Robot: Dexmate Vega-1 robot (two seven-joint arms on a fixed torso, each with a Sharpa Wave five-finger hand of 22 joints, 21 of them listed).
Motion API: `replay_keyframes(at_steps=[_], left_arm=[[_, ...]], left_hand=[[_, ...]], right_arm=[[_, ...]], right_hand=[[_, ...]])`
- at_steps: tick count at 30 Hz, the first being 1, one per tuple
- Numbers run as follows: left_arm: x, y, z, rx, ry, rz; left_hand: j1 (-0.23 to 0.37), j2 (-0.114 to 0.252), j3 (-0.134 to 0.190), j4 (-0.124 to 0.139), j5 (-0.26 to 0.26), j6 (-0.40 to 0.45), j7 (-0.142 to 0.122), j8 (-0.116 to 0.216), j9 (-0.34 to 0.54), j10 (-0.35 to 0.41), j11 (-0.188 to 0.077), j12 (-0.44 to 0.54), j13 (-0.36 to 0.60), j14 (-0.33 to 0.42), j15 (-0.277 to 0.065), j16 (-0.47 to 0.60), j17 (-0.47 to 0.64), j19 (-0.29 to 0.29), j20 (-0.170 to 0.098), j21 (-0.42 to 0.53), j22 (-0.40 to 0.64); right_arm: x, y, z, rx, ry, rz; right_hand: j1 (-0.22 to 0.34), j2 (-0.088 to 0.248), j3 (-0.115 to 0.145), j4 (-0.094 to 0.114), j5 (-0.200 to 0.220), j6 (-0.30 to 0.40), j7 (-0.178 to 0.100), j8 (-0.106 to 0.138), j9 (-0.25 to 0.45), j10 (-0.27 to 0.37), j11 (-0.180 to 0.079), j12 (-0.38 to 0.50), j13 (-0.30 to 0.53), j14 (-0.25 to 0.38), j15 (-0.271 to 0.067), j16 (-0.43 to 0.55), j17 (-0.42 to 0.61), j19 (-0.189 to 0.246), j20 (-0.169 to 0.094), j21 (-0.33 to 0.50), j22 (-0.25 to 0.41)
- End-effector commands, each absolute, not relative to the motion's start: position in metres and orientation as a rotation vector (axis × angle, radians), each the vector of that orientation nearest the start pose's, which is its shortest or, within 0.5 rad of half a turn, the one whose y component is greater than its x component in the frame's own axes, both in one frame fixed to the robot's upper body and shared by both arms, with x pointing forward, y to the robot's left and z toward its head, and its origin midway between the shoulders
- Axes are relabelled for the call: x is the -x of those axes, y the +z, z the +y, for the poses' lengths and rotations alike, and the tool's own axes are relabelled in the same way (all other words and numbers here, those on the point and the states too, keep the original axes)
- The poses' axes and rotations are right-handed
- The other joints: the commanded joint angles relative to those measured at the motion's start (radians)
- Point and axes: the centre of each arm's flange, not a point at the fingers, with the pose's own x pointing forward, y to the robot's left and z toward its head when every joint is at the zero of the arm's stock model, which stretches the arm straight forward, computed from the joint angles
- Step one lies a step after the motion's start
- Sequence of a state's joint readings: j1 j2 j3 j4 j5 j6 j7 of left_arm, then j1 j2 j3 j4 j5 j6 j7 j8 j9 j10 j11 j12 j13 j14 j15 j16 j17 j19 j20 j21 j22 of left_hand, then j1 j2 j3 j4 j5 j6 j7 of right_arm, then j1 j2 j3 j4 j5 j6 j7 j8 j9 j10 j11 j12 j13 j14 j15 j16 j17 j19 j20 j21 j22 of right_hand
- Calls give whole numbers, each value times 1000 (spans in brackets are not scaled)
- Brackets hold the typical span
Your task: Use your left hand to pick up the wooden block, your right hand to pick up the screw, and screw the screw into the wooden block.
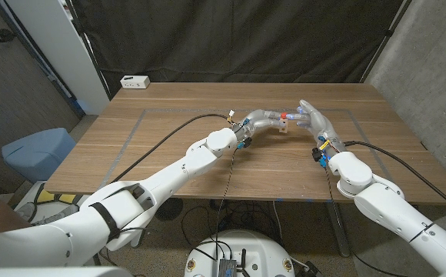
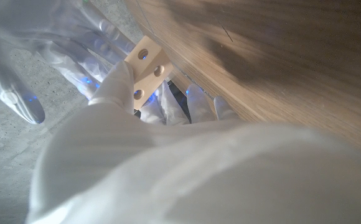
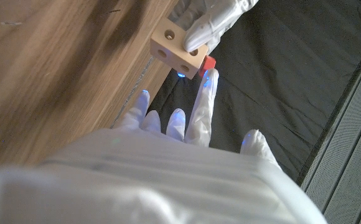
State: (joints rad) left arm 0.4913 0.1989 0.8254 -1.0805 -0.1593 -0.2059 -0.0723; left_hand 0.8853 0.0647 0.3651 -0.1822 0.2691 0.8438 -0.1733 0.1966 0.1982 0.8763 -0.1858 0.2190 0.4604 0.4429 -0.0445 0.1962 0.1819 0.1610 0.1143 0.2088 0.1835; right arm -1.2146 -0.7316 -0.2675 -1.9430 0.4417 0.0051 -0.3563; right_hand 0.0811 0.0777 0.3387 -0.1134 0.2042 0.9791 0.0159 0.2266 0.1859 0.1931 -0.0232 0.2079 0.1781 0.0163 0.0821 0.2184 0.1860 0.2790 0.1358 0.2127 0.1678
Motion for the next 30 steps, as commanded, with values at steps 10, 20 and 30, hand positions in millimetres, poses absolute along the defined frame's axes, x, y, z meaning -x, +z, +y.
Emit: replay_keyframes(at_steps=[10, 20, 30], left_arm=[[-656, -5, -2, -574, -602, -627], [-654, -6, -1, -574, -596, -628], [-652, -7, 1, -573, -593, -630]], left_hand=[[1, 15, 31, 25, 7, 63, 40, 7, 1, 22, -12, 17, 36, 11, -21, 2, 1, 4, -4, 7, 5], [1, 14, 31, 25, 7, 64, 39, 7, 1, 24, -12, 18, 36, 11, -21, 2, 1, 4, -4, 7, 5], [0, 14, 32, 25, 7, 65, 40, 8, 1, 23, -11, 17, 36, 12, -22, 2, 0, 3, -4, 7, 5]], right_arm=[[-539, -44, -275, 221, 12, -555], [-541, -44, -275, 221, 41, -552], [-547, -43, -271, 225, 84, -538]], right_hand=[[15, -8, 8, -1, 2, -100, -11, -45, 5, -34, 17, -20, 4, -10, 21, -12, 3, 1, -8, -13, 2], [5, -15, 4, 2, 0, -167, -21, -55, 6, -72, 13, -29, 5, -32, 29, -21, 6, -6, -5, -20, 2], [-16, -22, -5, 12, 0, -266, -33, -57, 6, -141, 1, -35, 5, -78, 42, -30, 10, -65, 6, -35, 2]])
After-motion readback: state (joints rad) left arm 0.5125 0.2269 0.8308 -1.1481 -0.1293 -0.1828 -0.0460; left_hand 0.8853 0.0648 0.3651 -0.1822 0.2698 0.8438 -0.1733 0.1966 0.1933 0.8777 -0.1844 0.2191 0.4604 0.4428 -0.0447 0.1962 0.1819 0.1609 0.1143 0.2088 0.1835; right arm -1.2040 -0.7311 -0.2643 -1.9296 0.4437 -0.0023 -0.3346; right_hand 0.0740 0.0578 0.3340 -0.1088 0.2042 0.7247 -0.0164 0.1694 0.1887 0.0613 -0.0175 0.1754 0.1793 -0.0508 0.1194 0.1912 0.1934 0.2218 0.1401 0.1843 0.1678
